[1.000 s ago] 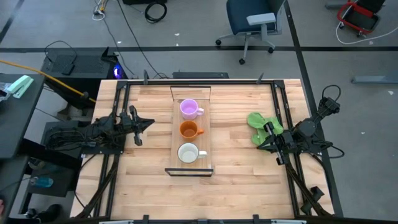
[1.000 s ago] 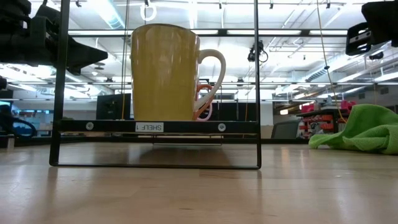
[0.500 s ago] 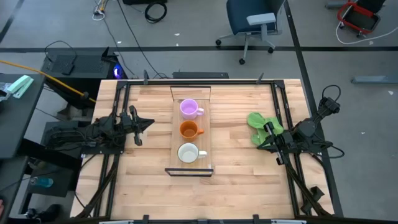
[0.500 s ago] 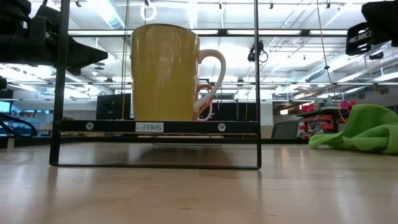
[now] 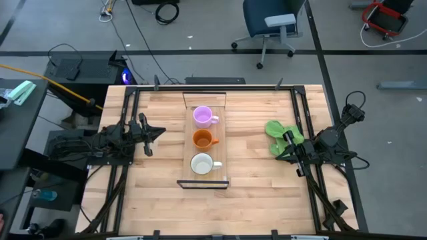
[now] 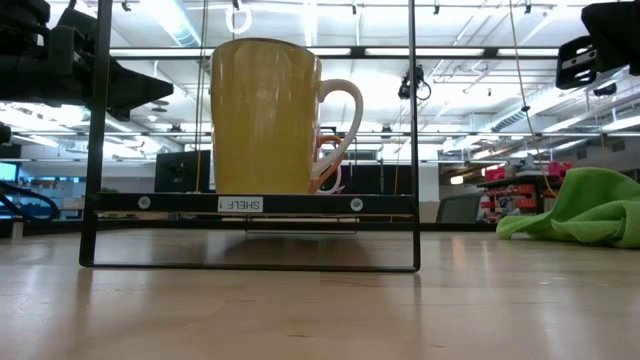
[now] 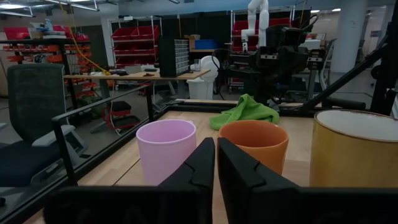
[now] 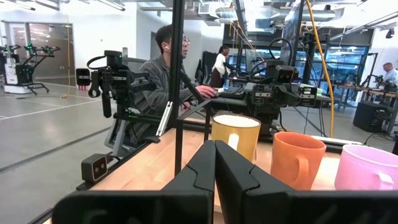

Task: Stack small to large cups/mugs on shelf
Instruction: Return to Home Position

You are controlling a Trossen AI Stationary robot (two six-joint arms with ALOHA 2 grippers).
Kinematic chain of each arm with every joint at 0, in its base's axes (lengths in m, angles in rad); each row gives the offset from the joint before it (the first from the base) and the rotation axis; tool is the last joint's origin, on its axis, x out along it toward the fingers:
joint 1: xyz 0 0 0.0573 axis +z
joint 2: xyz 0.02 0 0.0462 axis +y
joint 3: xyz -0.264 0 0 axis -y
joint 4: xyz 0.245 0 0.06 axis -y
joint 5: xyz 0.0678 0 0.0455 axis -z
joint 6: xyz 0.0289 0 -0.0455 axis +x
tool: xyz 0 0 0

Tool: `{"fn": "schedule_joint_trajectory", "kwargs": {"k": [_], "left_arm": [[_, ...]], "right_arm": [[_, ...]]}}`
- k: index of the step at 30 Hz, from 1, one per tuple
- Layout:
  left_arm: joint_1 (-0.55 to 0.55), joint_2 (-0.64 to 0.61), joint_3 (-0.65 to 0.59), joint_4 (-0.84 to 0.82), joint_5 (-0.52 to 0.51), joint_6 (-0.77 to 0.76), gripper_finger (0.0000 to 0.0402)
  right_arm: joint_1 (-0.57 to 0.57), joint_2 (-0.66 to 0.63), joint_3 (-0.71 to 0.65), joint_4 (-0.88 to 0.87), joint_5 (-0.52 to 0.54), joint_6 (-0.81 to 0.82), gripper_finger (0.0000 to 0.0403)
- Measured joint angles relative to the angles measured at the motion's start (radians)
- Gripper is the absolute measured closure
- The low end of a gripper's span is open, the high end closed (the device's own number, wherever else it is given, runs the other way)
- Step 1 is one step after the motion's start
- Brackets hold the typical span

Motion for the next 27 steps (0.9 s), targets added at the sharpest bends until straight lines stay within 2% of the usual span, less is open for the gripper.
{"fn": "schedule_joint_trajectory", "kwargs": {"k": [27], "left_arm": [[0.0, 0.0, 0.0, 0.0, 0.0, 0.0, 0.0378]], "right_arm": [[0.0, 0.0, 0.0, 0.0, 0.0, 0.0, 0.0389]]}}
